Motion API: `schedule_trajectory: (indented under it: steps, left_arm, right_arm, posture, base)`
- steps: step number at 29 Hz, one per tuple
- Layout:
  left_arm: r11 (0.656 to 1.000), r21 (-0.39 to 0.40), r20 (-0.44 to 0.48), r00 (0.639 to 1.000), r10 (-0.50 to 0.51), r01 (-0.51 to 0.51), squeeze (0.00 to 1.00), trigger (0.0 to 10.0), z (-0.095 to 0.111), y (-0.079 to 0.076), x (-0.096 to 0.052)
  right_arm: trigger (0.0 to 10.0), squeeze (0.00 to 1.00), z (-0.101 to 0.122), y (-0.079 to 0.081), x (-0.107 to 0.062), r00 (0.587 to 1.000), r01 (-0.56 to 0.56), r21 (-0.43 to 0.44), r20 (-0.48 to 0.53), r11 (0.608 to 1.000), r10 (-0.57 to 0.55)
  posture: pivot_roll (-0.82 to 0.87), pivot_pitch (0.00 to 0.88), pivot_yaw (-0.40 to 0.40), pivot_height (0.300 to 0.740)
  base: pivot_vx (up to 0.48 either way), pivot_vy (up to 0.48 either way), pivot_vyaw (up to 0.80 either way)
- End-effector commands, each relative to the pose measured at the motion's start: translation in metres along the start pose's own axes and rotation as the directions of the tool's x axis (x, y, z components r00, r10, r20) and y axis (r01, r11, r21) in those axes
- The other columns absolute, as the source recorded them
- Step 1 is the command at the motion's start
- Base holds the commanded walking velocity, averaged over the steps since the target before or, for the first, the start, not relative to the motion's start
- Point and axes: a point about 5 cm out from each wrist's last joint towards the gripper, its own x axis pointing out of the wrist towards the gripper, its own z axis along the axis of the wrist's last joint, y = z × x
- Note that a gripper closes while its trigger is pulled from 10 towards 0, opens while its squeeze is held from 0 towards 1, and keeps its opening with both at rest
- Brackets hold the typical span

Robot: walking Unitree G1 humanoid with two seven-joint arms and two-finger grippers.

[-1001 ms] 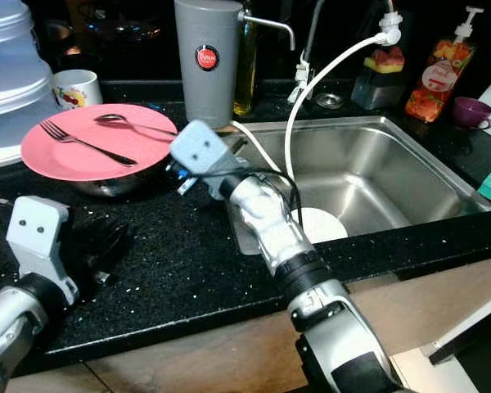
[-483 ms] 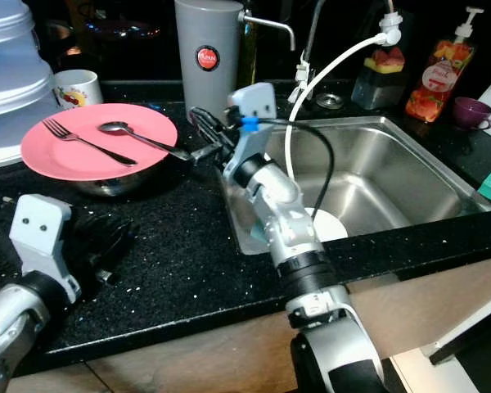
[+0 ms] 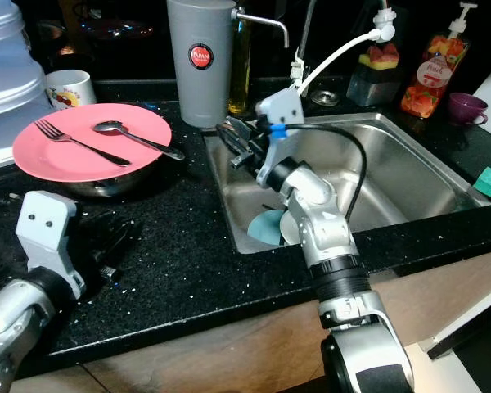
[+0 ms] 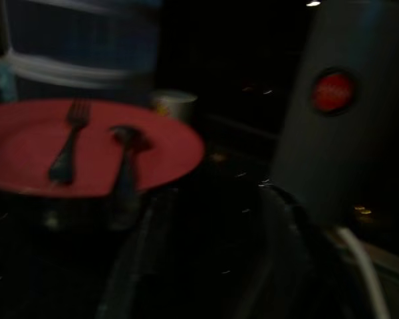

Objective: Kitchen organization

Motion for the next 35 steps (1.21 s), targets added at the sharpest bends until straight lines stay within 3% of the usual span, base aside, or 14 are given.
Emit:
schedule_trajectory:
  steps: [1, 3, 4, 5, 6, 13, 19, 35]
  left_arm:
    - [1.0, -0.008, -0.037, 0.999, -0.018, 0.018, 0.0, 10.0, -0.008, -0.003, 0.001]
    - [1.0, -0.003, -0.036, 0.999, -0.022, 0.022, 0.0, 10.0, -0.007, -0.002, 0.002]
    - [1.0, -0.003, -0.036, 0.999, -0.022, 0.022, 0.0, 10.0, -0.007, -0.002, 0.002]
    - [1.0, 0.0, -0.035, 0.999, -0.028, 0.028, 0.0, 10.0, -0.007, -0.003, 0.003]
    - [0.999, 0.001, -0.033, 0.999, -0.037, 0.037, 0.0, 10.0, -0.007, -0.004, 0.004]
    - [0.997, -0.009, -0.017, 0.997, -0.075, 0.075, 0.0, 10.0, -0.005, -0.013, 0.013]
    - [0.997, -0.009, -0.014, 0.997, -0.075, 0.075, 0.0, 10.0, -0.005, -0.014, 0.013]
    - [0.998, -0.006, -0.022, 0.998, -0.06, 0.06, 0.0, 10.0, -0.007, -0.012, 0.011]
  right_arm:
    - [10.0, 1.0, -0.005, 0.011, 0.0, 0.998, -0.057, -0.025, -0.017, 0.998, 0.056]
    - [10.0, 1.0, -0.013, 0.028, 0.005, 0.99, -0.131, -0.193, -0.077, 0.972, 0.119]
    - [10.0, 1.0, -0.013, 0.028, 0.005, 0.99, -0.131, -0.193, -0.077, 0.972, 0.119]
    - [10.0, 0.0, -0.013, 0.031, 0.008, 0.989, -0.142, -0.283, -0.085, 0.948, 0.122]
    - [10.0, 0.0, -0.013, 0.034, 0.009, 0.989, -0.145, -0.349, -0.084, 0.926, 0.124]
    - [10.0, 0.0, -0.006, 0.046, 0.015, 0.982, -0.186, -0.47, -0.051, 0.863, 0.183]
    - [10.0, 0.0, -0.003, 0.051, 0.024, 0.989, -0.134, -0.593, -0.024, 0.794, 0.149]
    - [10.0, 0.0, -0.016, 0.058, 0.03, 0.991, -0.117, -0.705, -0.032, 0.699, 0.134]
  posture:
    - [0.0, 0.072, -0.058, 0.74]
    - [0.0, 0.076, -0.059, 0.74]
    - [0.0, 0.076, -0.059, 0.74]
    - [0.0, 0.076, -0.059, 0.74]
    - [0.01, 0.077, -0.062, 0.74]
    - [0.0, 0.081, -0.061, 0.74]
    - [0.0, 0.086, -0.065, 0.74]
    - [0.02, 0.075, -0.078, 0.74]
  base:
    - [0.0, 0.0, 0.0]
    - [0.0, 0.0, 0.0]
    - [0.0, 0.0, 0.0]
    - [0.0, 0.0, 0.0]
    - [0.0, 0.0, 0.0]
    - [0.0, 0.0, 0.0]
    - [0.0, 0.0, 0.0]
    - [0.0, 0.0, 0.0]
